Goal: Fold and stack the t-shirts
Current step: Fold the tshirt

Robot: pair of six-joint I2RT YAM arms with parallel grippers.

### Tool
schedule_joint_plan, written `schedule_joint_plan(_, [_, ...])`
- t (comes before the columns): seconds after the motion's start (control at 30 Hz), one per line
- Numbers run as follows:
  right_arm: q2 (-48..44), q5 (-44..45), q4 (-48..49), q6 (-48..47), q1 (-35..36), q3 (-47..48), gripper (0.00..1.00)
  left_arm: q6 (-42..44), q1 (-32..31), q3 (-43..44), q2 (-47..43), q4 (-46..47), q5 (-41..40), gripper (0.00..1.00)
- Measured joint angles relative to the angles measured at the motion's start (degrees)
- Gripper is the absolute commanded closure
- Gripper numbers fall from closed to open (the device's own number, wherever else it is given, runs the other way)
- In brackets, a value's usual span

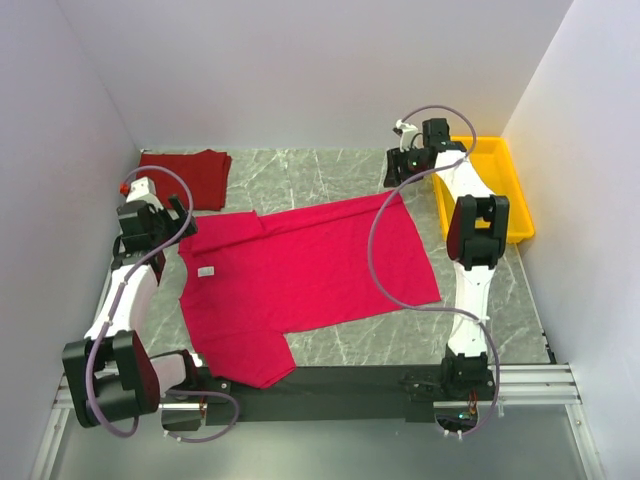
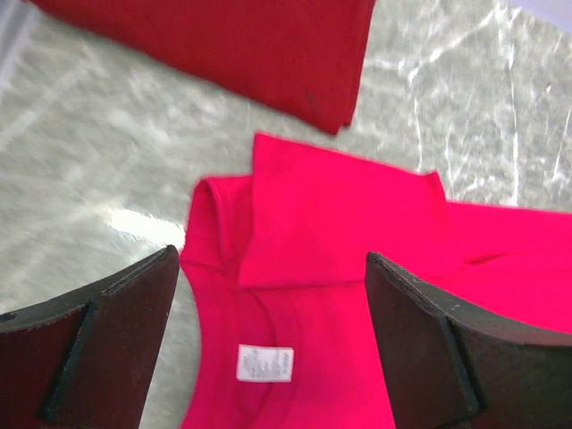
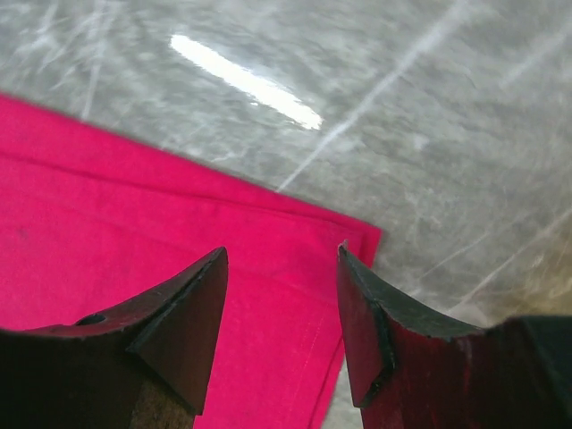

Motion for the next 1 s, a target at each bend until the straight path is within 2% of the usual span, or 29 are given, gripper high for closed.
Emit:
schedule_joint_plan(0.17, [2.58,5.40,-1.70,5.95,0.00,2.27,0.42,-2.16,0.04,0.00,1.03,-0.87,1.25,0.11])
schedule_joint_plan(0.33, [4.96,9.40,-2.27,8.07,0.00,4.90,0.42,-2.45,0.04,-0.02,1.01,-0.85,1.90,0.11])
schedule_joint_plan(0.7, [9.97,10.78,-4.92,8.87,0.00,9.42,0.46,-2.43,0.04,-0.02,1.01,-0.87,2.12,0.11])
schedule_joint_plan(0.9, [10.16,10.27,-5.38,8.81,0.00,9.42,0.55,-2.40,0.04,-0.02,1.01,-1.03,2.12,0.11])
schedule_joint_plan(1.0, [10.16,9.62,-5.18,8.74,0.00,9.29,0.65,-2.40,0.04,-0.04,1.01,-1.49,2.12,0.11])
